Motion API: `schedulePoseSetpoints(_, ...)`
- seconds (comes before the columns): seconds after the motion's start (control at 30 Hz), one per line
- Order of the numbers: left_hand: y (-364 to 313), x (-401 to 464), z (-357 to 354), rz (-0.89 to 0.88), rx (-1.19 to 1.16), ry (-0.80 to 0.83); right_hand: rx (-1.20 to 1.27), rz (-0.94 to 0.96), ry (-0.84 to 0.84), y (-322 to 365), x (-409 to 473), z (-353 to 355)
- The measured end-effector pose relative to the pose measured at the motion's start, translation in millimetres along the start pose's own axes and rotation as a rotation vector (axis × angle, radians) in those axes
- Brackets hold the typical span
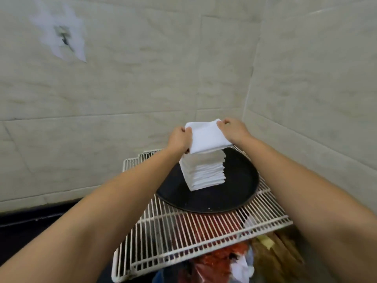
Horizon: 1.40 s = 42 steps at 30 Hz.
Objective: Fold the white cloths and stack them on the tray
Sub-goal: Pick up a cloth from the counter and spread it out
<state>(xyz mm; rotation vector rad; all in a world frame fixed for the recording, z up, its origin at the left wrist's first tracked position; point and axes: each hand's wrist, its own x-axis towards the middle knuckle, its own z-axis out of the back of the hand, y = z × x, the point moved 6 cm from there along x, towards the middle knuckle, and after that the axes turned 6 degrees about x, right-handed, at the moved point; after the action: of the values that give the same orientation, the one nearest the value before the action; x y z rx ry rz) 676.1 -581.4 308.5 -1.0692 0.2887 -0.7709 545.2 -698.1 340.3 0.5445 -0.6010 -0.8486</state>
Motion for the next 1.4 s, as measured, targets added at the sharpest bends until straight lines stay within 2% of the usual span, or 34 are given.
schedulePoseSetpoints(0.17,11.4,22.6,-14.2,0.068,0.141,0.014,0.025,0.008,0.167,-23.0,35.3,-27.5)
schedulePoseSetpoints(0.27,26.4,23.1,-19.2,0.095,0.177,0.021,0.058,0.004,0.205,-36.9,33.2,-43.5)
schedulePoseSetpoints(0.63,36.8,8.7,-15.4,0.055,0.404,-0.065,0.061,0.029,0.185,-43.8,31.6,-53.5)
schedulePoseSetpoints(0.8,47.0,2.7,1.0,0.096,0.384,-0.008,0.041,0.013,0.009,-28.6,33.3,-18.4)
schedulePoseSetpoints(0.93,46.7,-10.7,43.3,0.079,0.364,-0.070,0.033,0.111,-0.064,18.5,17.6,-2.0)
schedulePoseSetpoints(1.03,51.1,-39.0,93.6,0.034,0.340,-0.123,0.006,0.226,-0.018,72.8,-12.5,-26.0)
schedulePoseSetpoints(1.13,75.8,-87.7,158.4,0.039,0.387,-0.173,-0.023,0.390,0.103,137.7,-64.8,-81.0)
schedulePoseSetpoints(1.3,158.5,-206.7,281.0,0.160,0.777,-0.283,-0.016,0.632,0.299,238.9,-198.6,-207.2)
schedulePoseSetpoints(1.4,213.9,-298.1,351.3,0.255,0.910,-0.312,0.029,0.778,0.406,291.5,-298.1,-286.8)
